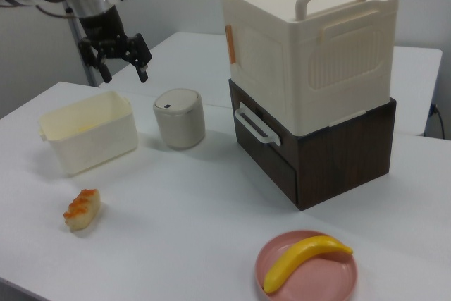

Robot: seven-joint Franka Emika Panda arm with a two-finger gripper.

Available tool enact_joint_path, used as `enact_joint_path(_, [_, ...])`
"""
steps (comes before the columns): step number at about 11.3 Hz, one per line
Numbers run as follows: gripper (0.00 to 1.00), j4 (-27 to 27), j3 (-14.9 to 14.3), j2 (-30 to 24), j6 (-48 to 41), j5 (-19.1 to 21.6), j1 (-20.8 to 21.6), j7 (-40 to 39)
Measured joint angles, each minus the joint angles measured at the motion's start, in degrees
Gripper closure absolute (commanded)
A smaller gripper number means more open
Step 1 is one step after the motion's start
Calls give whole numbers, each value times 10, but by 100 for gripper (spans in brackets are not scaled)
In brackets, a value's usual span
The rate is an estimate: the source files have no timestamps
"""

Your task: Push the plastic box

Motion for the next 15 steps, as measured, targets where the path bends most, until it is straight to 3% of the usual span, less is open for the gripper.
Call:
enact_joint_path(2, [0,-1,1,-14,-13,5,-21,154])
enact_joint_path(4, [0,-6,3,-13,-13,10,-25,215])
enact_joint_path(8, [0,-8,1,-13,-13,25,-36,224])
enact_joint_path(12, [0,-12,-65,-10,-13,25,9,199])
enact_joint_path(15, [0,-12,-76,-10,-13,29,14,184])
